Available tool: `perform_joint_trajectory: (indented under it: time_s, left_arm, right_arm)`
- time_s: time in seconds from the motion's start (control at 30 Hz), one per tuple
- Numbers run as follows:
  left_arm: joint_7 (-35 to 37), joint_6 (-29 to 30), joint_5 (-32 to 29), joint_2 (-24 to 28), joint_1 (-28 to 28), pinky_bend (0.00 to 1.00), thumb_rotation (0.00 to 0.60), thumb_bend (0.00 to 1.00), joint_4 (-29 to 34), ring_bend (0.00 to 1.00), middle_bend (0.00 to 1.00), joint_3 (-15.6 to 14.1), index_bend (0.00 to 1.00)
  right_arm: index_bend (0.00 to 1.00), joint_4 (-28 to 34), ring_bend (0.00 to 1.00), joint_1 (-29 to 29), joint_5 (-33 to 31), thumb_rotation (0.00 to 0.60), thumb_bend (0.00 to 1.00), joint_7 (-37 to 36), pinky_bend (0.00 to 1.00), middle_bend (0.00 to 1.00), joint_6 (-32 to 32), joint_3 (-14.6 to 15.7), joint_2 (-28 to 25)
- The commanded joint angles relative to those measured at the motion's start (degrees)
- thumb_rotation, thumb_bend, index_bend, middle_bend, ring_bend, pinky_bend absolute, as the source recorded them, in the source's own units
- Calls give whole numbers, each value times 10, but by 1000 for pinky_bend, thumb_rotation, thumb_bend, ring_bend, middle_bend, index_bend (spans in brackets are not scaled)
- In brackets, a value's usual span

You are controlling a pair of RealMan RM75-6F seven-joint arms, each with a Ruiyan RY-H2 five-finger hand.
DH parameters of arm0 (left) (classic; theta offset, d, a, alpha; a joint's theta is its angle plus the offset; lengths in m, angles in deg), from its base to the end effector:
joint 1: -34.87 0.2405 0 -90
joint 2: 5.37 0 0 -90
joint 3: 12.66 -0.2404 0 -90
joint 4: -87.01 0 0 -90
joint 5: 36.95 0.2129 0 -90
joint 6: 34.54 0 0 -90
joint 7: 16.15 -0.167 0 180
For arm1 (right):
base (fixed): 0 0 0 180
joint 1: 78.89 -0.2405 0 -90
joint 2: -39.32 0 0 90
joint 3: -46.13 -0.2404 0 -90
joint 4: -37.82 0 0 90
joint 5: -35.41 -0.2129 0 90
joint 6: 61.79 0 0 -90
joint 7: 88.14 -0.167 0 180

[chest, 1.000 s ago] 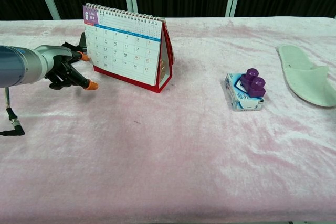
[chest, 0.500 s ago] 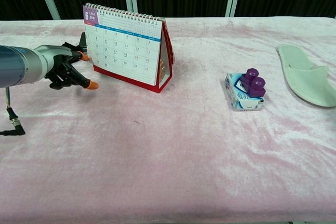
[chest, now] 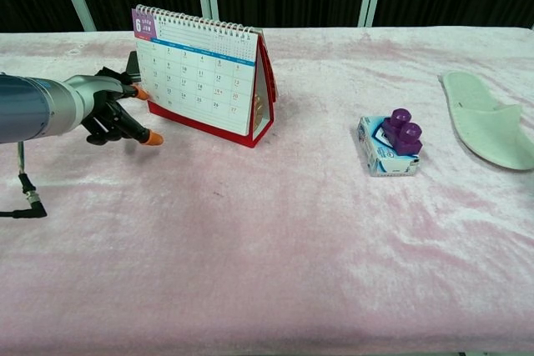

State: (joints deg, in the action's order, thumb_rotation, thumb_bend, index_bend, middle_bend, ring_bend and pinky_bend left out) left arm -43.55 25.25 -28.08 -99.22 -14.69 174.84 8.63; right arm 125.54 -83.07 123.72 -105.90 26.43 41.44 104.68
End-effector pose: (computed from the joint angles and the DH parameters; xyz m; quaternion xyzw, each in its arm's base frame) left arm -0.1473 0.3679 -0.0487 -0.5018 -0.6871 -0.2838 0.4423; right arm -0.3014 -0.2066 0.1616 0.5361 -0.4274 0.4908 0.5377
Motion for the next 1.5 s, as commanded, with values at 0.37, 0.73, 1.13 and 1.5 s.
perform_joint_trajectory:
  time_s: [0.37, 0.73, 1.13, 1.5]
  left_arm:
    - [2, 3, 14, -5, -3, 908, 600, 305, 22, 827, 837, 0, 0]
    - [9, 4, 46, 6, 3, 908, 600, 305, 77, 827, 837, -11, 0]
    - [33, 44, 223, 18, 24, 866, 600, 305, 138, 740, 761, -51, 0]
    - [35, 160, 570, 26, 58, 628, 600, 287, 116, 534, 615, -137, 176]
  right_arm:
    - [85, 0, 66, 0, 0, 600, 127, -2, 176, 74, 0, 0, -1]
    - [86, 0, 67, 1, 2, 600, 127, 0, 176, 74, 1, 1, -1]
    - [90, -1, 66, 1, 2, 600, 127, -1, 175, 74, 2, 1, 0]
    - [95, 0, 67, 1, 4, 600, 126, 1, 176, 74, 3, 1, 0]
